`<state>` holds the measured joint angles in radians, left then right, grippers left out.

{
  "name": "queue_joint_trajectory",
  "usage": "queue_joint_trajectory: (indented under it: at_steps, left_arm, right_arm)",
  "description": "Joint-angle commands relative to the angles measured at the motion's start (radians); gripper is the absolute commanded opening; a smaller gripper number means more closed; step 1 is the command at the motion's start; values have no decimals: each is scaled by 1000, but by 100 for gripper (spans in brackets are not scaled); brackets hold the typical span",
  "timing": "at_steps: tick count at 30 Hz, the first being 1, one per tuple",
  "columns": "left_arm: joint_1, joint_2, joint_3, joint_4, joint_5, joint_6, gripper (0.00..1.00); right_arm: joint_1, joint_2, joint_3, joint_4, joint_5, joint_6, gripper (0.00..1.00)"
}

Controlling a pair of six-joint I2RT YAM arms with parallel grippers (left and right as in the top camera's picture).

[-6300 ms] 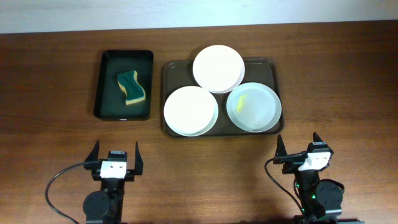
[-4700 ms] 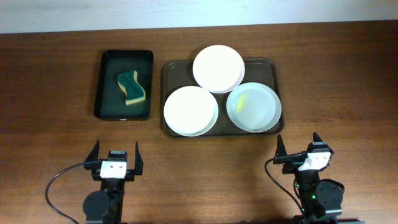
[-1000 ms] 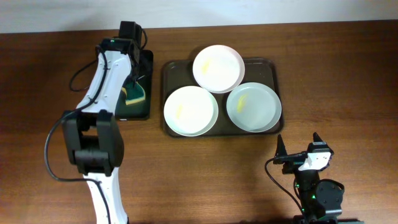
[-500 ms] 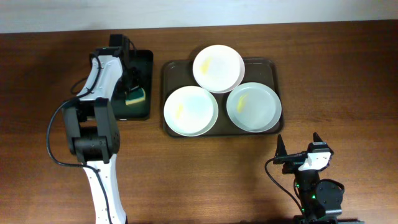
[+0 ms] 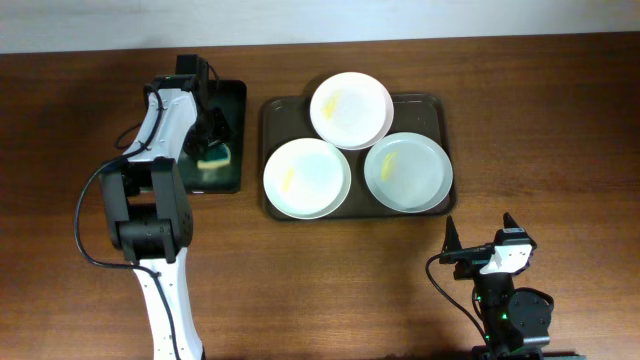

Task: Clean dirty plates on tray and stack at the side
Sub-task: 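Grasp the green-and-yellow sponge with the left gripper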

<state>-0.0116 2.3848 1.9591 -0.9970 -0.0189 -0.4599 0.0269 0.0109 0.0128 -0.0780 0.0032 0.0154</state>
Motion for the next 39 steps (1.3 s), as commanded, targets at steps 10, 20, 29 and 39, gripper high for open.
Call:
queue_joint_trajectory:
  at_steps: [10,20,29,39]
  left_arm:
    - [6,28,6,128,-166,6,30]
    - [6,27,8,59,-124,6,99]
    - [6,27,28,-152,67,6,84]
    - [11,27,28,-101,-69,6,61]
  right_arm:
    - [6,-5,-7,-4,9,3,98]
    - [6,-5,-7,-4,9,3,98]
    - [6,-5,-7,-4,9,3,98]
    - [6,-5,-7,-4,9,3,98]
